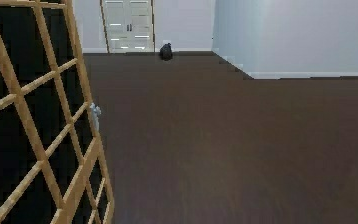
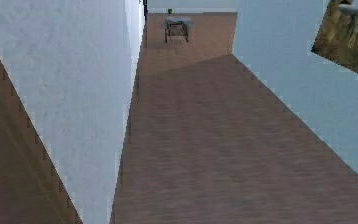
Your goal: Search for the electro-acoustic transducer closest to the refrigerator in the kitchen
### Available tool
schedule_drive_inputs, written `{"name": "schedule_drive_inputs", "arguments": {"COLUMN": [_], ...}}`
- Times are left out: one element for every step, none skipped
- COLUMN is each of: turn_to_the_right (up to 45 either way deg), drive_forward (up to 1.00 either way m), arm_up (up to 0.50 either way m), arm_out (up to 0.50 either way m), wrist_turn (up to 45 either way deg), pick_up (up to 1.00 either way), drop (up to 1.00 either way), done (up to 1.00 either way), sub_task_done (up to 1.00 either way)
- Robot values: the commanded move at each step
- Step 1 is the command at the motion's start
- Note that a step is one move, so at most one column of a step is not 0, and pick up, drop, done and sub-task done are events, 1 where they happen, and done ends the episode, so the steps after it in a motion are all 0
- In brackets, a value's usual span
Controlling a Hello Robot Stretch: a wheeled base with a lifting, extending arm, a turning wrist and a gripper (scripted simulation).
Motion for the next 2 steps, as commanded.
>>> {"name": "schedule_drive_inputs", "arguments": {"turn_to_the_right": [0.0,30.0], "drive_forward": [1.0,0.0], "arm_up": [0.0,0.0], "arm_out": [0.0,0.0], "wrist_turn": [0.0,0.0], "pick_up": [0.0,0.0], "drop": [0.0,0.0], "done": [0.0,0.0], "sub_task_done": [0.0,0.0]}}
